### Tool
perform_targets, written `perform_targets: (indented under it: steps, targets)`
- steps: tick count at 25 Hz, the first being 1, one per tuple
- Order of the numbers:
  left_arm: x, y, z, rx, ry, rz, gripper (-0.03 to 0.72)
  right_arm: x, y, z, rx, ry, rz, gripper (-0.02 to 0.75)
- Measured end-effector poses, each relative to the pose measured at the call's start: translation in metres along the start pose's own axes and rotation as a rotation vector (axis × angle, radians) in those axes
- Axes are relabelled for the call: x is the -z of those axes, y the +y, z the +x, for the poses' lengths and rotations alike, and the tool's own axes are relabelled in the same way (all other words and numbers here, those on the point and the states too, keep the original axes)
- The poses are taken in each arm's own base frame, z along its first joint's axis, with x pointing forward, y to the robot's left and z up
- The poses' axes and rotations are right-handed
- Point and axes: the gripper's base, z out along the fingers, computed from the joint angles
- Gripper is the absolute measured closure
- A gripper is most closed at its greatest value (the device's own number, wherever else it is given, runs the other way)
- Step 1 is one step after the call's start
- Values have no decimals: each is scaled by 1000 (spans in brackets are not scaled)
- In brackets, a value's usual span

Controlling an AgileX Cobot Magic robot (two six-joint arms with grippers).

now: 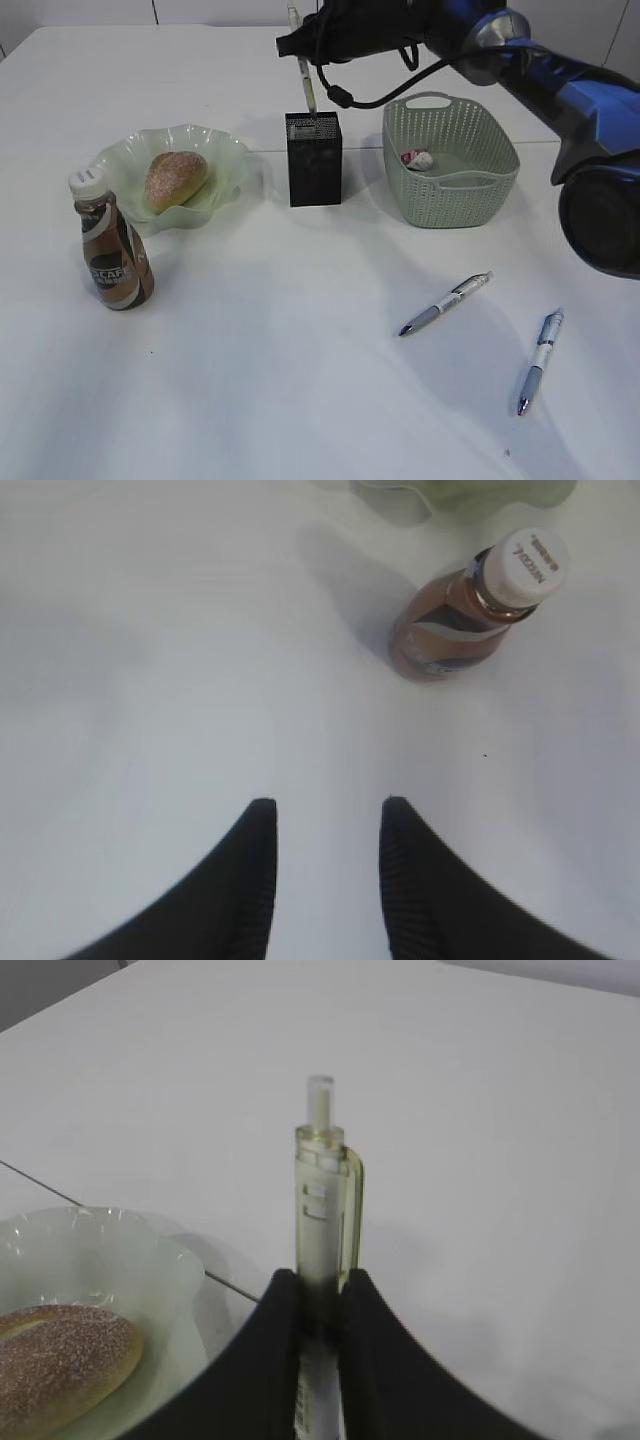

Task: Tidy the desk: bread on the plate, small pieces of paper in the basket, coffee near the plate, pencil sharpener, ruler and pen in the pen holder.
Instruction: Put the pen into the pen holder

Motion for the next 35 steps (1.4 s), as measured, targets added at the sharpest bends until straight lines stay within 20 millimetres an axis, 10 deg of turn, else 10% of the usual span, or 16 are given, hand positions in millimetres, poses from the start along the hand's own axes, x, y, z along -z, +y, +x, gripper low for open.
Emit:
perform_targets:
  steps: [20,27,35]
  targets:
    - [0,0,0,0,-3,0,448,-22,1,29,-65,25,-38,636]
    - [0,0,0,0,-3,0,448,-21,3,31,-82,43,-59,451]
    - [0,0,0,0,-5,0,448,-21,5,35,-81,97,-88,418]
